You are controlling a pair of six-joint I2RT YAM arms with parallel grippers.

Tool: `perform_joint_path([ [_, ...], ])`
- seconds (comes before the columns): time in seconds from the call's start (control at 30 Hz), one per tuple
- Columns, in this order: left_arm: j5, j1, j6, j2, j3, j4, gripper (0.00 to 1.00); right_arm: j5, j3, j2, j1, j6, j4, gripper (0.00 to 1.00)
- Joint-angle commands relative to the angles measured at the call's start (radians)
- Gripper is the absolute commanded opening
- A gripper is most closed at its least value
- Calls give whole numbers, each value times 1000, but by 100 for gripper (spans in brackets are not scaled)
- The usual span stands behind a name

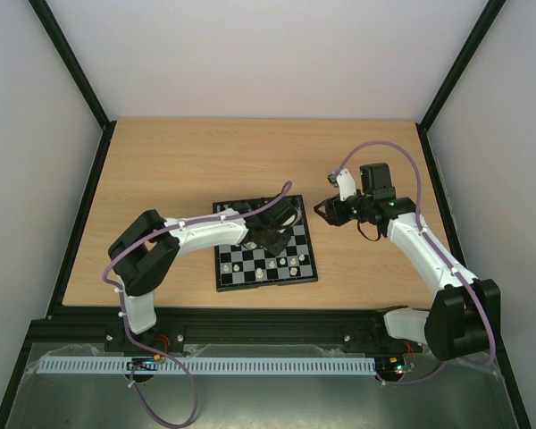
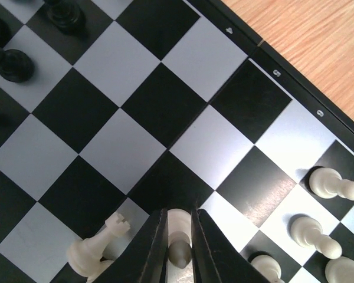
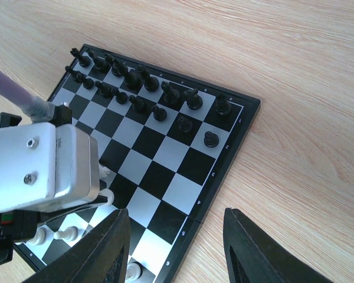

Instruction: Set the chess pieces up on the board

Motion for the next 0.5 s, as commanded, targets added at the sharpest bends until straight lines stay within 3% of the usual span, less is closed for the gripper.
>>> perform_joint_path([
  [0.0, 13, -16, 13, 22, 33, -34, 13, -15, -1, 11, -5, -16, -47, 45],
  [0.37, -6, -56, 46, -139, 35, -3, 8, -16, -1, 10, -3, -15, -46, 45],
  [0.47, 75, -62, 72, -207, 8, 21, 8, -15, 0, 9, -4, -14, -47, 45],
])
